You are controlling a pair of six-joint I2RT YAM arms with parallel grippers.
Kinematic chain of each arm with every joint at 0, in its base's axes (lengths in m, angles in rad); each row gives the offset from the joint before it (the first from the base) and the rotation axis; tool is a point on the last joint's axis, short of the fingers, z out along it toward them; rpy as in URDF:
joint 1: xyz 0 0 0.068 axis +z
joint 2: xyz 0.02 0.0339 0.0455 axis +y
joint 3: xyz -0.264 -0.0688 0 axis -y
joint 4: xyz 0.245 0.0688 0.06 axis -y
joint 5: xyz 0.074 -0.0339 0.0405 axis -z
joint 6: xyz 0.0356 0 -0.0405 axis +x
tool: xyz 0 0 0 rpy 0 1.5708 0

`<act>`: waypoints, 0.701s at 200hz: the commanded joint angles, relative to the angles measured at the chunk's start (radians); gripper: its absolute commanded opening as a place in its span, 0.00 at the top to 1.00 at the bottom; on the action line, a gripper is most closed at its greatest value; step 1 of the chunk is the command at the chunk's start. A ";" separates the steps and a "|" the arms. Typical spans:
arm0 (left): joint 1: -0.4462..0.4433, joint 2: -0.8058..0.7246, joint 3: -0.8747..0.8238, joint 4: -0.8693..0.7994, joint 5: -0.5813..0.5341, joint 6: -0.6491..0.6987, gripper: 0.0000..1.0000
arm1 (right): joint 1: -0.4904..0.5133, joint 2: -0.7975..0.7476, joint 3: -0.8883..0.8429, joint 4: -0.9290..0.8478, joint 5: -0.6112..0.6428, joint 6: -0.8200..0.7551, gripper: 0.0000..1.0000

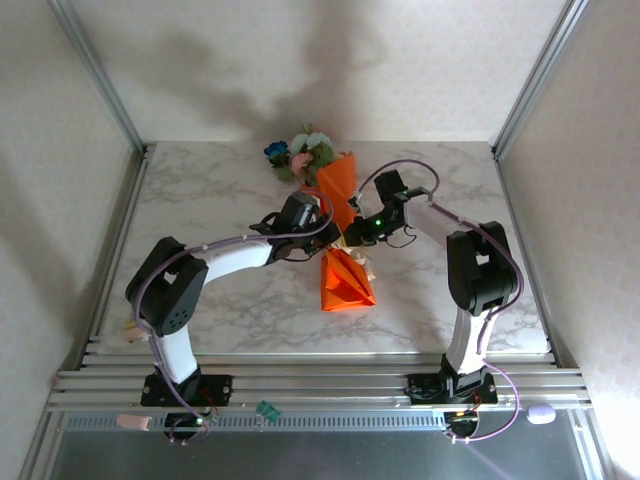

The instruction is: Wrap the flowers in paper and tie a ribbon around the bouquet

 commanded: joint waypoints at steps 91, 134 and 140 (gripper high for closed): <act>0.015 0.047 0.068 0.005 -0.001 0.016 1.00 | -0.026 -0.050 -0.077 0.120 -0.134 0.050 0.58; 0.017 0.057 0.073 0.007 0.005 0.014 1.00 | -0.017 -0.079 -0.096 0.147 -0.118 0.035 0.52; 0.017 0.059 0.075 0.007 0.007 0.014 1.00 | -0.015 -0.079 -0.095 0.146 -0.111 0.034 0.52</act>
